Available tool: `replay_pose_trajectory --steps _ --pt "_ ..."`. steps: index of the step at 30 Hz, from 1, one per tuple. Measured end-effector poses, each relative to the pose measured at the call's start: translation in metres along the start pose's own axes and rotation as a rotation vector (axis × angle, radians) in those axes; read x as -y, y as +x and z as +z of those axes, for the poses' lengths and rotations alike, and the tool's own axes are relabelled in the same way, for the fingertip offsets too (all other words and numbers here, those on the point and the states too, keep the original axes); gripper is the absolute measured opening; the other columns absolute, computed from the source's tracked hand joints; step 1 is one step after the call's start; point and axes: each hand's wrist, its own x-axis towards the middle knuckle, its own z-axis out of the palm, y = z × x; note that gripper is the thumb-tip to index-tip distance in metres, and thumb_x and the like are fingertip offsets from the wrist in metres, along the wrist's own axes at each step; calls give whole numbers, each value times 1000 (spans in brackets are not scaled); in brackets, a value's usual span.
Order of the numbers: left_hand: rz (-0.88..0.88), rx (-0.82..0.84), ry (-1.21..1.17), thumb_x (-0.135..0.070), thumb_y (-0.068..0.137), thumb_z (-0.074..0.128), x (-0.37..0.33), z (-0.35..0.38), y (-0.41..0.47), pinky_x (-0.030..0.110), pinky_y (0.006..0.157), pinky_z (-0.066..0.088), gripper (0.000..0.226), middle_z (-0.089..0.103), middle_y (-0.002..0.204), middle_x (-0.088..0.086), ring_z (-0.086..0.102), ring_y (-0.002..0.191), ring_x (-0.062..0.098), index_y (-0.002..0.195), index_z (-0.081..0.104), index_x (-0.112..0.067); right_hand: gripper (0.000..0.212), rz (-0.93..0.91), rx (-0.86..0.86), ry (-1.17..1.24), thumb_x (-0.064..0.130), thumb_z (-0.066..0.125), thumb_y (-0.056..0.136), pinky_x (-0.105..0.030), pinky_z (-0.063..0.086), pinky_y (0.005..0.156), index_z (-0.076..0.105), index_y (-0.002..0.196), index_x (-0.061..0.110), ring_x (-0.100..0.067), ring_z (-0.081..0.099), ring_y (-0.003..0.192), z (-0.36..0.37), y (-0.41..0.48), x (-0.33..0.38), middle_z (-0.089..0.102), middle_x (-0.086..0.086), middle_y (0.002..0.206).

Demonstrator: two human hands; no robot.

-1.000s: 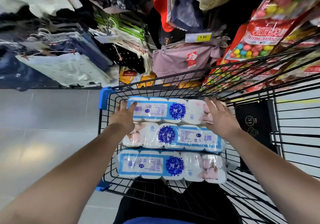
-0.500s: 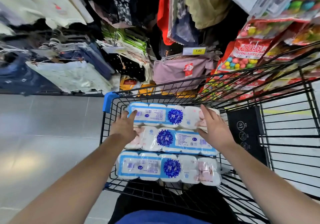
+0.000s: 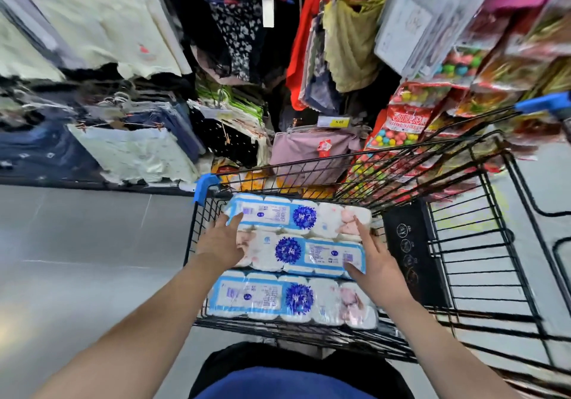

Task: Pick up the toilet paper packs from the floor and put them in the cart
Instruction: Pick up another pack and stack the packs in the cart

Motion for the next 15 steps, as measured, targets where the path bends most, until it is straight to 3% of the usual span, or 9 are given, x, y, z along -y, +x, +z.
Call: replay_pose_trajectory --steps 4,7,10,15 --pt "-2 -57 -62 -39 88 63 -2 9 -31 46 111 39 83 22 160 10 24 146 34 156 17 -27 89 -8 57 54 46 65 93 -43 52 94 12 162 27 -33 55 126 12 -19 -13 44 -7 149" --pt "-59 -91 -101 -49 88 61 -16 27 -63 46 106 43 79 26 157 8 32 140 34 153 24 -26 68 -13 61 134 41 63 96 -41 45 104 35 154 18 -33 51 131 22 -42 -18 47 -9 147" --pt "-67 -97 -127 -57 88 56 -37 49 -96 46 107 41 76 33 153 9 38 137 33 151 29 -26 55 -84 149 172 43 57 98 -38 41 107 47 145 16 -30 51 132 23 -67 -23 51 -8 142" --pt "-88 -12 -120 -65 91 43 -79 83 -143 45 115 26 67 33 157 1 28 145 24 149 39 -31 72 -206 290 93 71 37 86 -37 42 108 51 139 25 -22 54 129 28 -103 -41 53 0 142"
